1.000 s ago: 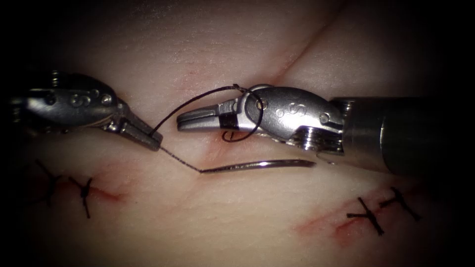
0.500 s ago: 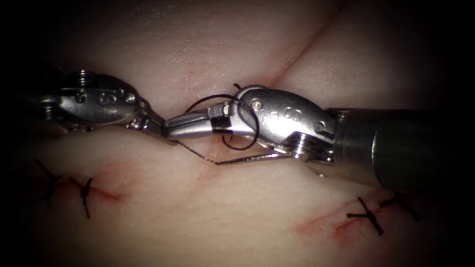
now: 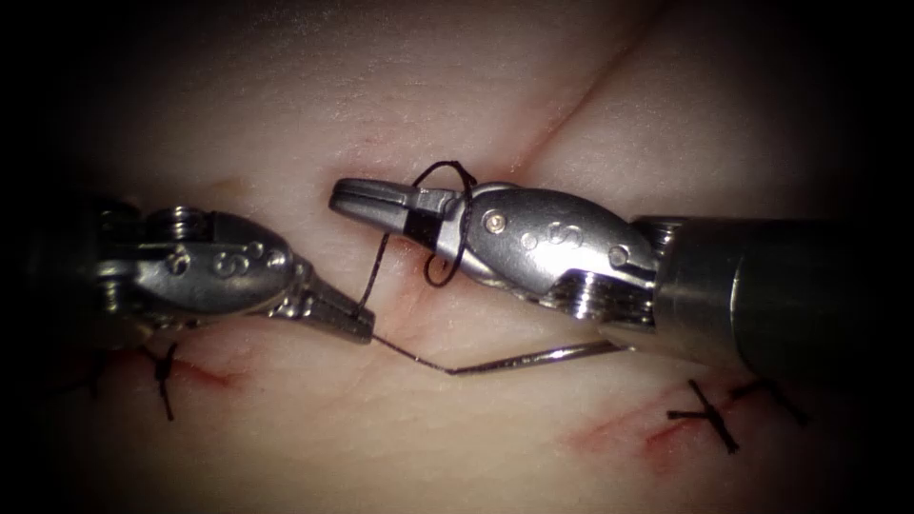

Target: Wound Closure

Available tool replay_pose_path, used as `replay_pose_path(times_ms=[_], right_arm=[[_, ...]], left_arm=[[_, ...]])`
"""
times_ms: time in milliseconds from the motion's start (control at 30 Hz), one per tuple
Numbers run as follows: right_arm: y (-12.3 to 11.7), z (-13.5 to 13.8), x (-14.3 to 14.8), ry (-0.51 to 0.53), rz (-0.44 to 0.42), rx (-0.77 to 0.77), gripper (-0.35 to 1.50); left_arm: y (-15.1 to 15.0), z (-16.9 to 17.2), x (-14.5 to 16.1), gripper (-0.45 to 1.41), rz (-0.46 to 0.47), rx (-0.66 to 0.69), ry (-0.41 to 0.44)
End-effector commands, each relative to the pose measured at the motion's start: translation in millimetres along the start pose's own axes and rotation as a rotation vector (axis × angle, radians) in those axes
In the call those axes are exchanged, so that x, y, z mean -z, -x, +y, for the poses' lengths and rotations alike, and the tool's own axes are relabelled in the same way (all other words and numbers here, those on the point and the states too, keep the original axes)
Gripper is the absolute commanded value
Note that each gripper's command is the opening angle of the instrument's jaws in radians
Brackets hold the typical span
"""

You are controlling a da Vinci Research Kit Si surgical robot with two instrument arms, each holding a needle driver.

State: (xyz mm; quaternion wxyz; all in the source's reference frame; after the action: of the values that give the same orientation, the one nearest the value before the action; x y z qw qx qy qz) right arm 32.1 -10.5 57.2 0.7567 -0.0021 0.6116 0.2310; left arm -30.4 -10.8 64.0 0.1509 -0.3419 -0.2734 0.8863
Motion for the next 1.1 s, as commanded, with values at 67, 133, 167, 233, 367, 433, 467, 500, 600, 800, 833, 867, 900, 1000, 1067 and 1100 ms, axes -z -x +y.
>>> replay_pose_path(times_ms=[67, 133, 167, 233, 367, 433, 467, 500, 600, 800, 833, 867, 900, 1000, 1067, 1100], right_arm=[[0.5, -1.6, -0.4, 0.062, -0.035, 0.001, 0.34], [0.7, -2.0, -0.3, 0.121, -0.070, 0.004, 0.68], [0.9, -2.1, -0.3, 0.150, -0.087, -0.007, 0.79], [1.3, -2.3, 0.3, 0.224, -0.130, -0.027, 0.94], [2.1, -2.0, 1.5, 0.318, -0.183, -0.040, 1.03], [2.5, -1.6, 2.1, 0.348, -0.202, -0.039, 1.01], [3.3, -0.9, 2.9, 0.387, -0.222, -0.036, 0.94], [3.3, -0.9, 2.9, 0.387, -0.222, -0.036, 0.94], [4.5, -0.2, 3.4, 0.440, -0.249, -0.036, 0.94], [6.3, 0.9, 3.1, 0.490, -0.305, -0.057, 0.96], [6.5, 1.4, 2.5, 0.504, -0.313, -0.065, 1.01], [6.6, 1.5, 2.3, 0.506, -0.316, -0.072, 1.01], [6.6, 1.7, 2.0, 0.505, -0.315, -0.073, 1.01], [7.0, 2.4, 0.9, 0.506, -0.323, -0.087, 1.01], [7.2, 2.8, 0.3, 0.505, -0.328, -0.089, 1.01], [7.2, 2.9, 0.1, 0.507, -0.328, -0.090, 1.01]], left_arm=[[-0.2, 0.4, -0.9, -0.45, 0.001, 0.005, -0.003], [-0.6, 0.7, -1.1, -0.45, 0.003, 0.005, -0.007], [-0.7, 0.8, -1.2, -0.45, 0.003, 0.001, -0.009], [-1.0, 1.1, -1.6, -0.45, 0.001, -0.006, -0.016], [-1.4, 1.7, -2.3, -0.45, 0.000, -0.012, -0.022], [-1.5, 1.9, -2.5, -0.45, 0.000, -0.016, -0.022], [-1.6, 2.0, -2.7, -0.45, -0.001, -0.020, -0.025], [-1.6, 2.0, -2.7, -0.45, -0.001, -0.020, -0.025], [-1.8, 1.8, -2.9, -0.45, -0.001, -0.024, -0.027], [-2.3, 1.0, -3.4, -0.45, 0.000, -0.024, -0.030], [-2.3, 0.6, -3.6, -0.45, 0.002, -0.023, -0.028], [-2.3, 0.5, -3.6, -0.45, 0.002, -0.022, -0.029], [-2.3, 0.3, -3.7, -0.45, 0.002, -0.022, -0.029], [-2.1, -0.4, -3.7, -0.45, 0.002, -0.021, -0.030], [-2.0, -0.6, -3.7, -0.45, 0.002, -0.022, -0.029], [-1.9, -0.7, -3.7, -0.45, 0.002, -0.022, -0.029]])
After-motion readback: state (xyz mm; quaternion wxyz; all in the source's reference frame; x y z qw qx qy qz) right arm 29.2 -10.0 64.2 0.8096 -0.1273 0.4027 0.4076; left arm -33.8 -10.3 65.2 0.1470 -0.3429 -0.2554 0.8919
